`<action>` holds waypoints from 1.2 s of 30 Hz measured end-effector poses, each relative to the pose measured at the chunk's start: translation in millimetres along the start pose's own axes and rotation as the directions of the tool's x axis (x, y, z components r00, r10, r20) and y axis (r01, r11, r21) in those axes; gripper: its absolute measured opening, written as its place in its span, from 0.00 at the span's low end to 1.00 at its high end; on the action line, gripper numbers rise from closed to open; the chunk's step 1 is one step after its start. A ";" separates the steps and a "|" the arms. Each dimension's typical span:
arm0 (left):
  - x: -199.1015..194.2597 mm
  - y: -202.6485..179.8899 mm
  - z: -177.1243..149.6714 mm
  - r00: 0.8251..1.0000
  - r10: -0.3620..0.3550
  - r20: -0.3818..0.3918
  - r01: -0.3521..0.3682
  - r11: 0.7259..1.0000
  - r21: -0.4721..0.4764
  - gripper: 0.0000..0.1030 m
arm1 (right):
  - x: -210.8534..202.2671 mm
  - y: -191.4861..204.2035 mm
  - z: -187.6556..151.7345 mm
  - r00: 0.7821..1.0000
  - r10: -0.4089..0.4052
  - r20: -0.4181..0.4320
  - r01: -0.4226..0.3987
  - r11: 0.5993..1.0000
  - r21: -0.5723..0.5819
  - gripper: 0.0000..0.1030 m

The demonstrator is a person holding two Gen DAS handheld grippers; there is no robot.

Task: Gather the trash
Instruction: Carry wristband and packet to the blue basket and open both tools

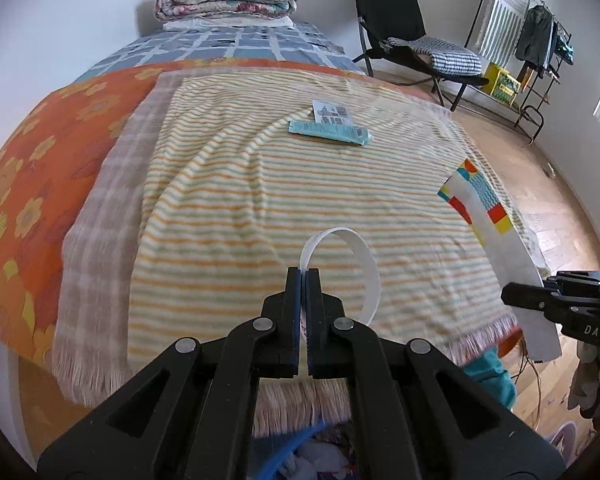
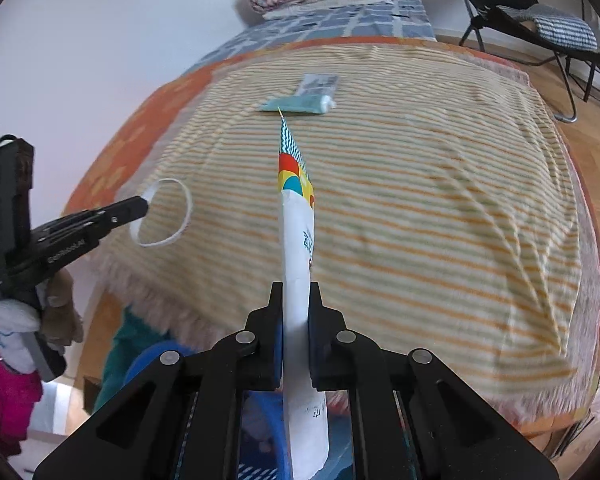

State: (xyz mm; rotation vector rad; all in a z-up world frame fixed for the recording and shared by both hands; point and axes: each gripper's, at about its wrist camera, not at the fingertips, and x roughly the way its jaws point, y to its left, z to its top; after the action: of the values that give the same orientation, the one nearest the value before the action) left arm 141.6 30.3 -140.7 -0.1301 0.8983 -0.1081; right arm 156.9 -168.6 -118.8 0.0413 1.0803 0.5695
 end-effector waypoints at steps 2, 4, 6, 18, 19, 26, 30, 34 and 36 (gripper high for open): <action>-10.0 -1.9 -8.5 1.000 -0.007 0.005 0.007 1.000 0.003 0.00 | -5.1 6.6 -7.6 1.000 0.018 -0.003 -0.018 1.000 -0.003 0.08; -20.3 -5.6 -18.4 1.000 -0.009 0.011 0.009 1.000 0.017 0.00 | -9.2 14.7 -17.1 0.999 0.037 -0.008 -0.037 0.999 -0.004 0.08; -30.8 -8.8 -29.1 1.000 -0.011 0.014 0.011 1.000 0.029 0.00 | -13.3 21.4 -27.0 0.998 0.056 -0.014 -0.056 0.998 -0.004 0.08; -65.4 -17.0 -90.7 0.999 -0.043 -0.023 0.043 0.999 0.023 0.00 | -17.8 61.6 -89.7 0.981 0.165 -0.100 -0.166 0.986 0.007 0.08; -67.0 -18.0 -96.8 0.999 -0.043 -0.028 0.043 0.999 0.024 0.00 | -16.7 64.3 -94.6 0.979 0.170 -0.108 -0.170 0.985 0.009 0.08; -70.5 -18.9 -132.7 0.997 -0.027 -0.067 0.029 0.999 0.024 0.00 | -4.2 71.1 -122.9 0.967 0.189 -0.171 -0.186 0.982 0.034 0.08; -67.8 -15.5 -150.0 0.995 -0.023 -0.094 0.024 1.000 0.006 0.00 | 10.2 67.8 -139.1 0.955 0.200 -0.217 -0.189 0.979 0.070 0.08; -62.0 -10.5 -166.2 0.992 -0.028 -0.123 0.024 0.999 -0.031 0.00 | 20.8 68.5 -155.7 0.944 0.206 -0.257 -0.186 0.978 0.099 0.08; -58.5 -9.3 -173.6 0.990 -0.029 -0.140 0.023 0.999 -0.042 0.00 | 26.2 66.8 -160.8 0.938 0.213 -0.274 -0.187 0.975 0.117 0.08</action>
State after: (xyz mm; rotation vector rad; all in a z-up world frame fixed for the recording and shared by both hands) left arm -31.2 18.1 -200.9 -0.1735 1.0398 -0.1248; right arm 2.6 -137.9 -198.0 0.1533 1.3933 0.7256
